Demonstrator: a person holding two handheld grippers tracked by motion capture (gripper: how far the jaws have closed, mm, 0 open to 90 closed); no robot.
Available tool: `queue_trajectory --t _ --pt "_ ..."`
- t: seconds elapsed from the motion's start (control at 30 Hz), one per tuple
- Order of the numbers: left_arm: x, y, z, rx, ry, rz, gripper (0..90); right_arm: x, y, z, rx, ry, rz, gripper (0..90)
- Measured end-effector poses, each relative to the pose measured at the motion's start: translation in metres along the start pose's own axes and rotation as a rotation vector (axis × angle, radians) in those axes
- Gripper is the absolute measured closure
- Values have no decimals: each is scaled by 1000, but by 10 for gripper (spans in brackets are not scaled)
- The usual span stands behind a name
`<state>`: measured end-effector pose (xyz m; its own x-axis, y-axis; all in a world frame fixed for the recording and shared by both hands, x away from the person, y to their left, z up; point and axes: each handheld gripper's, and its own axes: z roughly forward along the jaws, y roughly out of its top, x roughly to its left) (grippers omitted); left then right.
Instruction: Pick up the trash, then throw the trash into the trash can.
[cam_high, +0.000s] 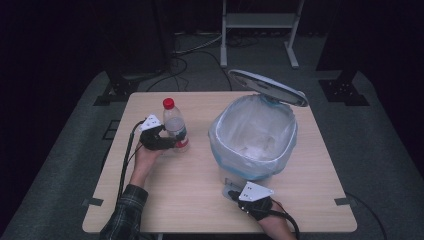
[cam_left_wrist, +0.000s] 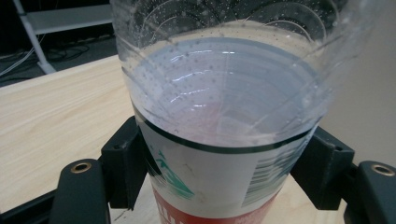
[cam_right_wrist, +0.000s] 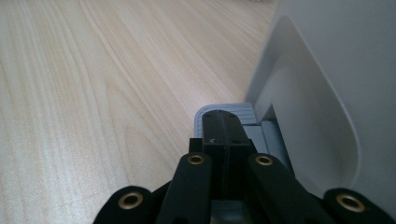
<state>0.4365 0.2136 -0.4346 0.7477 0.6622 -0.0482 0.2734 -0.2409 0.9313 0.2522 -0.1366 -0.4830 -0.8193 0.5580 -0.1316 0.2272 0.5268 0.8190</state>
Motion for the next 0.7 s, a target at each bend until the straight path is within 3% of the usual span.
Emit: queue_trajectory --t 0.33,0.7 --pt "-12 14 -16 -68 -29 1 279 0 0 0 -1 0 -4 900" --pt "-19 21 -27 -73 -57 -7 279 0 0 0 -1 1 -4 900"
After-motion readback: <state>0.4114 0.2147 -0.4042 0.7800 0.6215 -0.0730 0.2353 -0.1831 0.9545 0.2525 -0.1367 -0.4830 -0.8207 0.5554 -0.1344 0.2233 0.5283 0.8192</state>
